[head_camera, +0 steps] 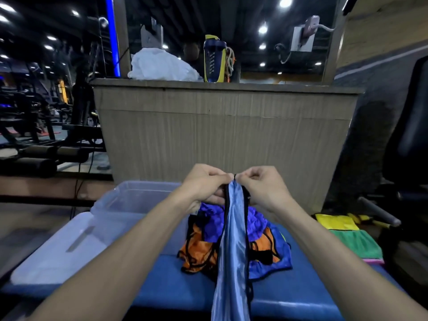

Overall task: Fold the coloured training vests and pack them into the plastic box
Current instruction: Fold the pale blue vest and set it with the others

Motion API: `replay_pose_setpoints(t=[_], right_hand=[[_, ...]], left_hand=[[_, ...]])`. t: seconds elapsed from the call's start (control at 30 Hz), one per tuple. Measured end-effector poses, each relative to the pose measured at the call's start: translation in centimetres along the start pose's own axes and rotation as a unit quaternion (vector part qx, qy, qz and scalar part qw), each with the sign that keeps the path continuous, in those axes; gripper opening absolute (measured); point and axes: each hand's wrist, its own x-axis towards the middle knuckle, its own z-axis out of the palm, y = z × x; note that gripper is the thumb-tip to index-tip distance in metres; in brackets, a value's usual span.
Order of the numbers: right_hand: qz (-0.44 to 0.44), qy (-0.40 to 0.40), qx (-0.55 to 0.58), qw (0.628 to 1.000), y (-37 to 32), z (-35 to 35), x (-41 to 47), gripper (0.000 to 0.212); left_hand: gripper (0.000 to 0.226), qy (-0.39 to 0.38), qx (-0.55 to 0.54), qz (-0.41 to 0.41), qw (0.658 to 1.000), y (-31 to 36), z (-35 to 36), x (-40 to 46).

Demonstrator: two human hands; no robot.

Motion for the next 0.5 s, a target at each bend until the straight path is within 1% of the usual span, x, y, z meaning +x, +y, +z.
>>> replay_pose_setpoints(t=[0.1, 0.2, 0.27, 0.33, 0.4, 0.47, 0.5], right_hand=[[-0.021, 0.015, -0.046, 0.999, -0.6, 0.5, 0.1, 0.017], [-0.047, 0.015, -0.106, 0.993, -1.3, 0.7, 0.1, 0.017], [-0.071, 0.007, -0.145, 0.987, -1.7, 0.8, -0.1, 0.017], [-0.102, -0.021, -0.18, 0.978, -2.1, 0.9, -0.7, 0.018], [-0.14, -0.039, -0.232, 0.962, -2.4, 0.9, -1.1, 0.022], [-0.179, -0.03, -0.267, 0.946, -2.8, 0.7, -1.3, 0.019], [-0.191, -0.033, -0.267, 0.944, -2.8, 0.4, -1.3, 0.014]], left_hand=[[0.023, 0.017, -0.012, -0.009, 1.0, 0.0, -0.3, 0.0], [0.018, 0.007, -0.026, -0.023, 0.999, 0.1, -0.7, -0.1], [0.016, -0.008, -0.046, -0.032, 0.998, 0.4, -1.1, -0.3], [0.019, -0.028, -0.087, -0.04, 0.995, 0.7, -1.7, -0.5], [0.016, -0.054, -0.131, -0.045, 0.989, 1.1, -2.4, -1.0], [0.015, -0.086, -0.157, -0.047, 0.983, 1.4, -3.2, -1.7], [0.017, -0.106, -0.148, -0.045, 0.982, 1.4, -3.6, -2.1]])
